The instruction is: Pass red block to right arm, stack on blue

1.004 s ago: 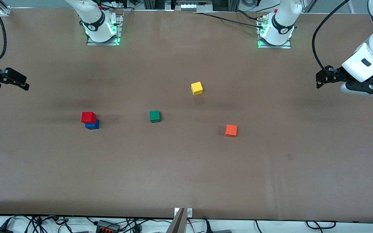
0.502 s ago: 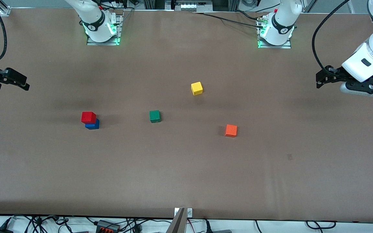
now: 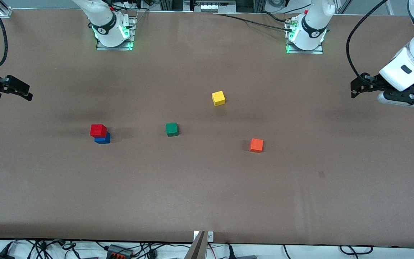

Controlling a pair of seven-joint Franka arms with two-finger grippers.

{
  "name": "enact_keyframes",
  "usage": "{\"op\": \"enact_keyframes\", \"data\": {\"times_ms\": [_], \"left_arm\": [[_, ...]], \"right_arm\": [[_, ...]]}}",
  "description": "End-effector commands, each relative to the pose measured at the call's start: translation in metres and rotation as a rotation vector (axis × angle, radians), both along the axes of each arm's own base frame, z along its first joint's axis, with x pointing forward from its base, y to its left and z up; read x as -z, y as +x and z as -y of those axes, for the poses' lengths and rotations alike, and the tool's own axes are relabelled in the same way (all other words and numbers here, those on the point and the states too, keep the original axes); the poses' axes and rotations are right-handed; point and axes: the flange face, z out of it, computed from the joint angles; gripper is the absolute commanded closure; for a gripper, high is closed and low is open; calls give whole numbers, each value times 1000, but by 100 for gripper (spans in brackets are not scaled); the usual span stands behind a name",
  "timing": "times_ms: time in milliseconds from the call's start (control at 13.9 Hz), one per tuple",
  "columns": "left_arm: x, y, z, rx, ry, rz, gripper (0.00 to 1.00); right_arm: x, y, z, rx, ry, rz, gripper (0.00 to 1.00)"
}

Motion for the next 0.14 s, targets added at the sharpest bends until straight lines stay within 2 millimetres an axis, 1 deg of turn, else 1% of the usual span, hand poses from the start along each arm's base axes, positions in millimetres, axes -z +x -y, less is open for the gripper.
{"op": "enact_keyframes", "data": {"times_ms": [0, 72], "left_arm": [[-6, -2, 1, 16, -15, -4, 0], [-6, -2, 0, 15, -15, -4, 0]], "right_arm": [[-3, -6, 1, -19, -22, 9, 0], [-3, -6, 0, -21, -21, 8, 0]]}}
